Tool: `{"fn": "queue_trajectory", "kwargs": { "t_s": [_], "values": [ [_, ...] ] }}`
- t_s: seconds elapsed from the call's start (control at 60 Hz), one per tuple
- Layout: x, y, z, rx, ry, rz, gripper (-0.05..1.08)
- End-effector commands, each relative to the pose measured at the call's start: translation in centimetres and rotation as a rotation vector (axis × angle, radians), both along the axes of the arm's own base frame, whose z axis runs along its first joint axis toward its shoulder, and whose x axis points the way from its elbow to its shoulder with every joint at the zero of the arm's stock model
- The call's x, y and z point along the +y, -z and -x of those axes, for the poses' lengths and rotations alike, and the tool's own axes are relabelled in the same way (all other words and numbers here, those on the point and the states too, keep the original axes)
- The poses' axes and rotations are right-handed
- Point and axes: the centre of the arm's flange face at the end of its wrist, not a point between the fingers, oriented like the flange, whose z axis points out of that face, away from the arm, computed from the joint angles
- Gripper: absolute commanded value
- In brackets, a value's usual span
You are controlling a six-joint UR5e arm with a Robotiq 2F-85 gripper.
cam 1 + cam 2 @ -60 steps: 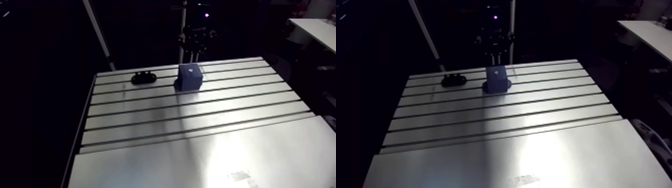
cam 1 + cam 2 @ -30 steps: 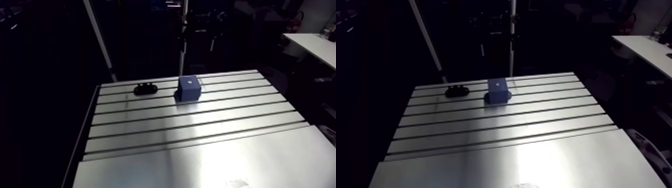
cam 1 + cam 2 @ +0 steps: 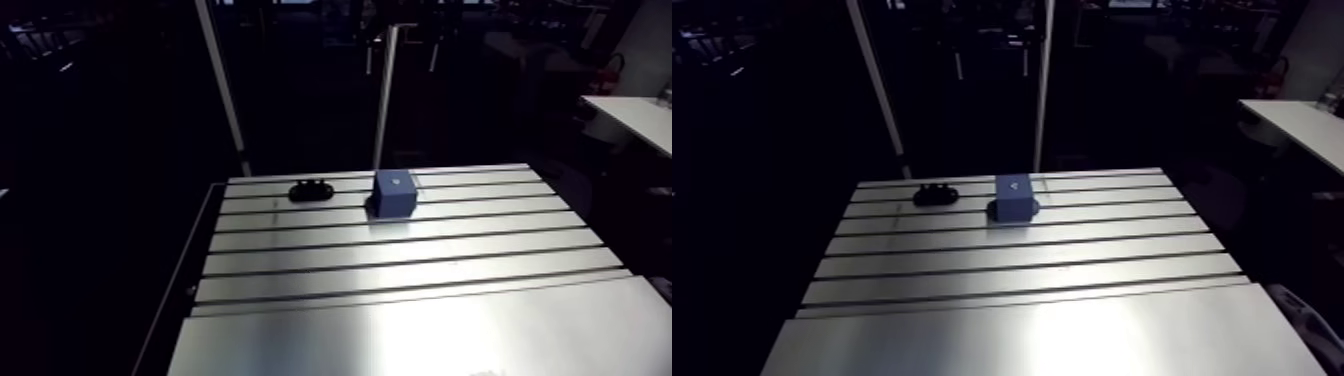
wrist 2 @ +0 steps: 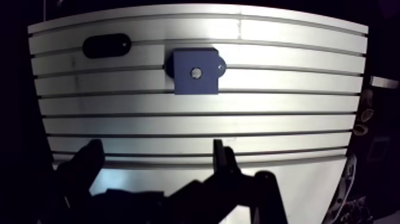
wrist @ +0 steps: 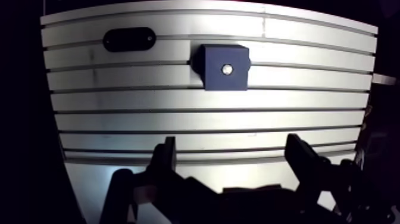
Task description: Pick up the M10 bolt and insert it into the hex recess until seated.
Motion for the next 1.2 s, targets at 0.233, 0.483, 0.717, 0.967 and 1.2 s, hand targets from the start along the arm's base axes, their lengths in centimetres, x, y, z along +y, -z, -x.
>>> {"fn": "queue_trajectory", "kwargs": {
  "t_s": [0.233, 0.483, 0.717, 0.967, 1.2],
  "values": [
    [-2.2, -3.6, -2.1, 0.020, -0.020, 0.003, 0.01],
    [-3.3, -4.8, -3.9, 0.028, -0.035, 0.011, 0.01],
    [-3.5, -6.2, -5.2, 0.037, -0.037, 0.012, 0.01],
    [-3.6, -6.0, -5.3, 0.026, -0.038, 0.013, 0.01],
    [-3.6, -5.9, -5.2, 0.025, -0.038, 0.010, 0.01]
  ]
}}
